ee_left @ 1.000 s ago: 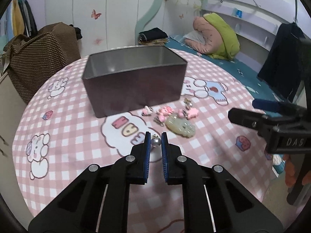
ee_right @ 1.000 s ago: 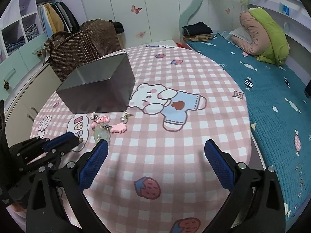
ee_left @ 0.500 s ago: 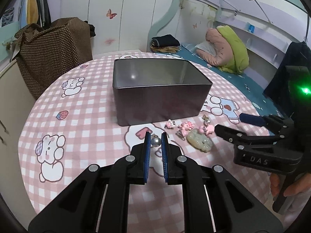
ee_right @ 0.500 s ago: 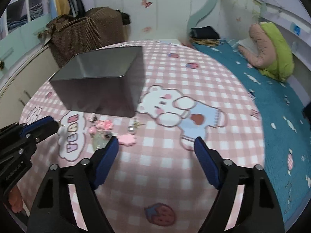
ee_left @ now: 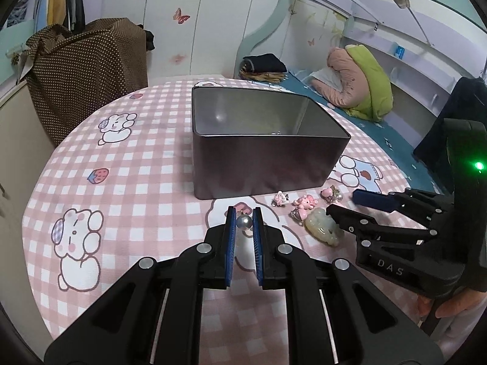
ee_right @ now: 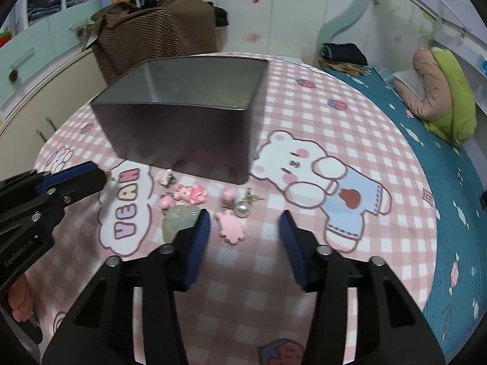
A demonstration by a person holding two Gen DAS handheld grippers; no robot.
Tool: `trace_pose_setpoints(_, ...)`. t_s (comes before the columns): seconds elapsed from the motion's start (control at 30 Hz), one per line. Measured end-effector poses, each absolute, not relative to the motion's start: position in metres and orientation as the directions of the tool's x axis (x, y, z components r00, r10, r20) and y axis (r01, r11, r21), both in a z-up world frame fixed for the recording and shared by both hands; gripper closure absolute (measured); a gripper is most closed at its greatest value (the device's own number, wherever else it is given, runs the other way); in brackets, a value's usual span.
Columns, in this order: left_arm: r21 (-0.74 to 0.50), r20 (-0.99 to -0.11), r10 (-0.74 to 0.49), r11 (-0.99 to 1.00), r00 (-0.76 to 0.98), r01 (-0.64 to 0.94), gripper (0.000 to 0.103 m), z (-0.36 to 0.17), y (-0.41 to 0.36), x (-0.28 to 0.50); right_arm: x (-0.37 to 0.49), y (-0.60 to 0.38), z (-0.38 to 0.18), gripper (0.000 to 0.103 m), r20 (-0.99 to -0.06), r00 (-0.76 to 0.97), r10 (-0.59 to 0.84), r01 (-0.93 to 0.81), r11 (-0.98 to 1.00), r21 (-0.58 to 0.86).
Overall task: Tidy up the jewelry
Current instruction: 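Grasp the small silver bead charm with the left tool while the right tool grasps a pink charm, then carry both charms over the grey tin and lower them inside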
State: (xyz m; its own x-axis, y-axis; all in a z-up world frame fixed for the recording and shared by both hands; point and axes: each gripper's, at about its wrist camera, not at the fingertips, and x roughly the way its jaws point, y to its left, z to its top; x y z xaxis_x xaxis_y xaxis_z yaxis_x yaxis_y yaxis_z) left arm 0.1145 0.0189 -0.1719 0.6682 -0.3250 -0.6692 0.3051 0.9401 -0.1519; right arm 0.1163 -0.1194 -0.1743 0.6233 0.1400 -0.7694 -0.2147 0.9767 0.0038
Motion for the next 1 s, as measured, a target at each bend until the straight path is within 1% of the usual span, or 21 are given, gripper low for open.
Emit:
trace_pose_setpoints(0.03,-0.154,-0.671,-0.326,0.940,0.666,0.306,0.091,-0.173,0.018,0.115,0.115,-0.118,-0.174,0.073,-0.766,0.625,0.150,-0.229,0.973,0.004)
trace_pose_setpoints(0.07,-0.153,-0.673,-0.325,0.940,0.665,0.305,0.091,-0.173,0.018,0.116,0.113,-0.117,-0.174,0.081,-0.763,0.628,0.154,-0.240,0.971,-0.002)
trace_pose_setpoints(0.1,-0.151,-0.675,-0.322,0.941,0.664,0.304,0.091,-0.174,0.017,0.116,0.112,-0.116,-0.175,0.087,-0.761,0.630,0.156,-0.244,0.970,-0.004)
trace_pose_setpoints(0.27,-0.152,-0.671,-0.329,0.938,0.664,0.312,0.091,-0.173,0.016,0.116,0.103,-0.126,-0.174,0.087,-0.761,0.621,0.188,-0.241,0.970,0.042)
trace_pose_setpoints(0.5,-0.150,-0.665,-0.335,0.936,0.668,0.319,0.091,-0.170,0.014,0.113,0.092,-0.137,-0.170,0.088,-0.760,0.623,0.185,-0.198,0.977,0.075)
trace_pose_setpoints(0.67,-0.135,-0.653,-0.330,0.936,0.681,0.324,0.091,-0.164,0.012,0.108,0.090,-0.142,-0.158,0.088,-0.737,0.653,0.176,-0.177,0.981,0.078)
trace_pose_setpoints(1.0,-0.084,-0.607,-0.306,0.943,0.733,0.323,0.091,-0.140,0.010,0.093,0.084,-0.139,-0.127,0.088,-0.674,0.716,0.182,-0.197,0.979,0.055)
